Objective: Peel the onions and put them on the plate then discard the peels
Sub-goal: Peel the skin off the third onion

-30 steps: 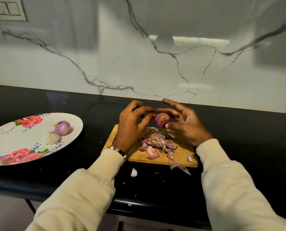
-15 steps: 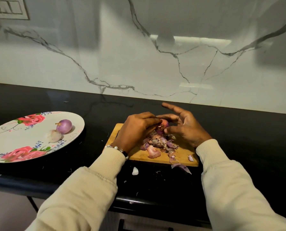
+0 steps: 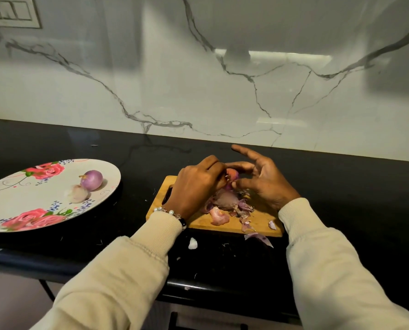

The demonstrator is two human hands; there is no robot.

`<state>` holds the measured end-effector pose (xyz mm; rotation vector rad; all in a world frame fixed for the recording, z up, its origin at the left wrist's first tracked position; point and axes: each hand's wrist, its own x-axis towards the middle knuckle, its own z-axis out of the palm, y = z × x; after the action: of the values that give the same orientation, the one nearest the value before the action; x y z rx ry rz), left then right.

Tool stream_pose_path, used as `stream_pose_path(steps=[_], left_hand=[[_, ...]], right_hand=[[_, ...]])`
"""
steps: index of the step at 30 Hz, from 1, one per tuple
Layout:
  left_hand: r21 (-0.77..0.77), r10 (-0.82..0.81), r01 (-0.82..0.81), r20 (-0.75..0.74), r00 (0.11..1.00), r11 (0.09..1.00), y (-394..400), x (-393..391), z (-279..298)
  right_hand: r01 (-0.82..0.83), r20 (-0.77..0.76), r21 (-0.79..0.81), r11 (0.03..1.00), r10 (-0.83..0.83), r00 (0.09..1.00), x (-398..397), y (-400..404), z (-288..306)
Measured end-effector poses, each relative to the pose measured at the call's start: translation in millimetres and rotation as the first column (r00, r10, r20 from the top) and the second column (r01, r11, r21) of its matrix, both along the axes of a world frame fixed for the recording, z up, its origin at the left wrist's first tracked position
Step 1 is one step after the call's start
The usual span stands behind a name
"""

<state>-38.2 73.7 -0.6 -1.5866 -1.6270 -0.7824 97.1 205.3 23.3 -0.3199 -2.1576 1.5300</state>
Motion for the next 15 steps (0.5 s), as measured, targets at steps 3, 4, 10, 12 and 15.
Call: stream_pose_path(steps=[3,4,10,12,15], left_hand=[[-0.014,0.01,-0.008,0.147,0.989,1.0,1.8,2.0,-0.1],[-0.022,0.005,-0.001,0.197,0.98,1.0,1.9,2.3,-0.1],[0.019,-0.081,0.082,0.504,0.86,0.996,4.7,3.5,0.3],[0.04,-0.113,0.111,0.584,0.804,0.993,5.6,6.5,1.7],[0.056,-0.159,0.169,0.698,0.698,0.984,5.3,9.5,3.0]], right_hand=[[0.013,-0.022,0.008,1.0,-0.013,1.0,-0.6,-1.1,0.2],[0.013,-0.026,0.007,1.0,-0.013,1.0,-0.7,-1.3,0.1],[0.006,-0.029,0.02,1.0,-0.005,1.0,-1.7,-0.8,0.0],[0.008,-0.034,0.015,1.0,-0.008,0.999,-1.9,-0.4,-0.3],[0.01,-0.045,0.0,1.0,-0.01,0.999,-2.0,0.4,-0.7]])
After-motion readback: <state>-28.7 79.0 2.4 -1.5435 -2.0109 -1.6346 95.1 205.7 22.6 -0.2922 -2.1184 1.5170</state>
